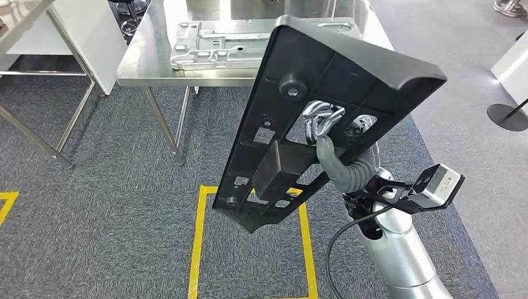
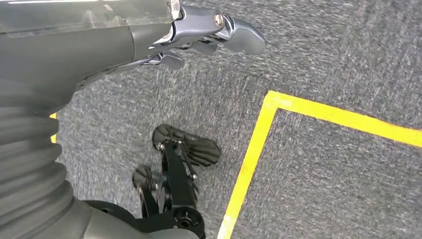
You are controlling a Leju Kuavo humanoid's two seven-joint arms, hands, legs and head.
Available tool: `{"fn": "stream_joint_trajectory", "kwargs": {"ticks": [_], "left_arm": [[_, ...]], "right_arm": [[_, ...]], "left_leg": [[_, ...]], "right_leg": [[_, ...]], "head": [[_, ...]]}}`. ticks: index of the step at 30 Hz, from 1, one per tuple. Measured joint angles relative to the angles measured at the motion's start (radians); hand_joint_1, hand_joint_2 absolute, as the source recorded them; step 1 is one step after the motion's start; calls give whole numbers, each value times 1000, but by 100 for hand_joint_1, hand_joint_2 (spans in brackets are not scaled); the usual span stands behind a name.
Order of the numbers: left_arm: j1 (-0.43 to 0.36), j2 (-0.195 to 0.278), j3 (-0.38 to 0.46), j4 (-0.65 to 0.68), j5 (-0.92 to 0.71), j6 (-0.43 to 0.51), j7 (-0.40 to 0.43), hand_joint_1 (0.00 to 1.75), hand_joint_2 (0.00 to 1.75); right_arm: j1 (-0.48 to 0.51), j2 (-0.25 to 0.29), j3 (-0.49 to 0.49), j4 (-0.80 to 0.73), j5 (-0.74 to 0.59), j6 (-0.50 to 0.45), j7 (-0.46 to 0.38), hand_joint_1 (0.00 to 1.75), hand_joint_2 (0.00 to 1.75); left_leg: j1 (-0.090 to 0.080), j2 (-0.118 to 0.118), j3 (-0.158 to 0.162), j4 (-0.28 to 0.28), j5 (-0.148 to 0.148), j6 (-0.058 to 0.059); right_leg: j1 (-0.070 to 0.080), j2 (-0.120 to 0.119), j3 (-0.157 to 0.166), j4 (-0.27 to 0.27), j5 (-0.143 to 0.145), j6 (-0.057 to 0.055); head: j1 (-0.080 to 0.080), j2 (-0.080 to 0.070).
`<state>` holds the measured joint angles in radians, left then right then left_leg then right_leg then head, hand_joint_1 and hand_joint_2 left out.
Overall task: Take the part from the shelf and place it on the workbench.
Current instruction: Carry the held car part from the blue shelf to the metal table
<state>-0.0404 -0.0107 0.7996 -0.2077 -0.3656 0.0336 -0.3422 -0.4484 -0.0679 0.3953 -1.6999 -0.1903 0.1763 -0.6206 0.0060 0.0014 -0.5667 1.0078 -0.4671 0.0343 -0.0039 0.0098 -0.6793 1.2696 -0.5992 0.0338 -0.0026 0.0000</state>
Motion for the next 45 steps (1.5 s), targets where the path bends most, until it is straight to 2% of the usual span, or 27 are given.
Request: {"fn": "stream_joint_trajectory", "kwargs": {"ticks": [1, 2, 5, 6, 7, 9, 11, 12, 15, 16, 17, 18, 20, 21, 22, 25, 27, 30, 31, 32, 33, 35, 37, 40, 42, 43, 45], "left_arm": [[1, 0, 0, 0, -1, 0, 0, 0, 175], [1, 0, 0, 0, -1, 0, 0, 0, 175], [2, -1, 0, 0, -1, 0, 0, 0, 175], [0, -1, 0, 0, -1, 0, 0, 0, 175], [-1, -2, 0, 0, -1, 0, 0, 0, 175], [-3, -2, 0, 0, -1, 0, 0, 0, 175], [-5, -2, 1, 0, -2, 0, 0, 0, 175], [-6, -2, 1, 0, -2, 1, 0, 0, 175], [-4, -2, 5, 0, -2, 3, 0, 0, 175], [-2, -1, 6, 0, -3, 3, 1, 0, 175], [0, -1, 6, 0, -3, 3, 1, 0, 175], [1, -1, 6, 0, -3, 3, 1, 0, 175], [3, -1, 9, 0, -3, 4, 1, 0, 175], [4, -1, 12, 0, -3, 5, 1, 0, 175], [6, -1, 15, 0, -3, 7, 1, 0, 175], [9, 0, 23, 0, -3, 11, 2, 0, 175], [9, 0, 24, 0, -7, 11, 2, 0, 175], [5, 0, 24, 0, -14, 9, 2, 0, 175], [5, 0, 24, 0, -16, 8, 2, 0, 175], [5, 0, 24, 0, -17, 6, 1, 0, 175], [5, 0, 24, 0, -17, 5, 1, 0, 175], [5, -1, 25, 0, -15, 2, 1, 0, 175], [2, -2, 27, 0, -11, 2, 1, 0, 175], [0, -3, 36, 0, -4, 5, 0, 0, 175], [-2, -4, 43, 0, 0, 9, -3, 0, 175], [-4, -4, 46, 0, 0, 11, -4, 0, 175], [-3, -4, 49, 0, 0, 12, -6, 0, 175]], "right_arm": [[1, 0, 0, 0, 0, 0, 1, 175, 175], [2, 0, 0, 0, 0, 0, 1, 175, 175], [2, 0, -1, 0, 0, 0, 2, 175, 175], [1, 0, -1, 0, 1, 0, 4, 175, 175], [1, 0, -1, 0, 1, 0, 5, 175, 175], [0, 0, -2, 0, 1, 0, 10, 175, 175], [-2, 1, -3, -1, 2, 0, 16, 175, 175], [-3, 2, -3, -2, 3, 0, 19, 175, 175], [-2, 2, -3, -3, 11, -10, 23, 175, 175], [1, 2, -2, -3, 17, -16, 25, 175, 175], [3, 2, -2, -3, 23, -21, 27, 175, 175], [6, 2, -2, -5, 30, -27, 30, 175, 175], [13, 2, -2, -17, 40, -39, 37, 175, 175], [17, 1, -2, -26, 45, -47, 41, 175, 175], [23, 1, -2, -38, 49, -55, 44, 175, 175], [48, -1, -3, -80, 65, -81, 45, 175, 175], [63, -2, -3, -111, 75, -94, 26, 175, 175], [82, -2, -4, -145, 79, -98, 5, 175, 175], [89, -3, -4, -151, 79, -97, 4, 175, 175], [94, -3, -4, -155, 79, -94, 5, 175, 175], [97, -4, -4, -157, 78, -90, 6, 175, 175], [97, -6, -5, -157, 74, -84, 7, 175, 175], [90, -7, -5, -153, 71, -83, 9, 175, 175], [75, -6, -4, -143, 61, -77, 31, 175, 175], [62, -3, -3, -135, 49, -75, 57, 175, 175], [56, 0, -3, -132, 43, -74, 67, 175, 175], [48, 4, -2, -127, 34, -73, 81, 175, 175]], "left_leg": [[-1, -1, 8, 0, -8, 0], [-1, -1, 18, 0, -16, -2], [-3, -3, 50, -1, -43, -9], [-3, -4, 57, -3, -50, -14], [-3, -4, 61, -4, -55, -19], [-4, -3, 71, -6, -56, -32], [-4, -3, 62, 27, -61, -40], [-3, -3, 39, 71, -72, -44], [3, -3, -79, 251, -138, -57], [4, -3, -108, 278, -148, -60], [5, -3, -120, 270, -137, -61], [6, -3, -116, 227, -104, -59], [5, -3, -83, 94, -4, -52], [3, -3, -69, 44, 25, -47], [0, -3, -62, 17, 43, -41], [-2, -3, -51, 5, 40, -21], [1, -4, -36, -2, 36, -11], [1, -5, -20, -5, 21, -3], [1, -5, -13, -5, 14, -2], [1, -5, -3, -5, 6, -3], [1, -6, 8, -5, -2, -4], [0, -6, 31, -5, -20, -8], [-2, -7, 43, -7, -35, -18], [-4, -6, 52, 0, -40, -38], [-3, -5, 37, 49, -53, -48], [-1, -5, 10, 100, -71, -53], [1, -5, -70, 232, -124, -59]], "right_leg": [[-1, -1, -24, 17, -2, 0], [-1, -1, -30, -3, 18, -1], [3, -6, 18, -189, 149, -13], [6, -8, 30, -231, 177, -19], [10, -8, 35, -252, 190, -25], [10, -6, 42, -261, 186, -38], [5, -5, 62, -272, 182, -49], [2, -5, 73, -276, 178, -52], [1, -5, 97, -279, 157, -57], [1, -4, 107, -279, 149, -56], [1, -3, 119, -279, 140, -55], [1, -2, 133, -279, 130, -53], [1, -1, 160, -278, 109, -47], [2, -1, 168, -278, 101, -42], [2, 0, 173, -278, 94, -36], [3, 1, 176, -268, 85, -18], [0, -1, 148, -211, 70, -8], [-3, -3, 27, -27, 2, 3], [-4, -3, -6, 10, -9, 5], [-4, -4, -24, 14, -1, 4], [-3, -4, -23, -18, 29, 3], [-1, -5, 14, -152, 130, -8], [5, -7, 40, -246, 179, -20], [6, -7, 53, -267, 183, -36], [1, -7, 71, -274, 180, -46], [-1, -8, 78, -276, 177, -49], [0, -8, 87, -277, 167, -53]], "head": [[0, 0], [0, 0], [-1, 0], [-3, 0], [-4, 0], [-5, 0], [-7, 0], [-8, 0], [-12, 0], [-12, 0], [-12, 0], [-12, 0], [-11, 0], [-11, 0], [-11, 0], [-11, 0], [-8, 0], [-4, 0], [-5, 0], [-4, 0], [-4, 0], [-4, 0], [-4, 0], [-6, 0], [-8, 0], [-9, 0], [-11, 0]]}}
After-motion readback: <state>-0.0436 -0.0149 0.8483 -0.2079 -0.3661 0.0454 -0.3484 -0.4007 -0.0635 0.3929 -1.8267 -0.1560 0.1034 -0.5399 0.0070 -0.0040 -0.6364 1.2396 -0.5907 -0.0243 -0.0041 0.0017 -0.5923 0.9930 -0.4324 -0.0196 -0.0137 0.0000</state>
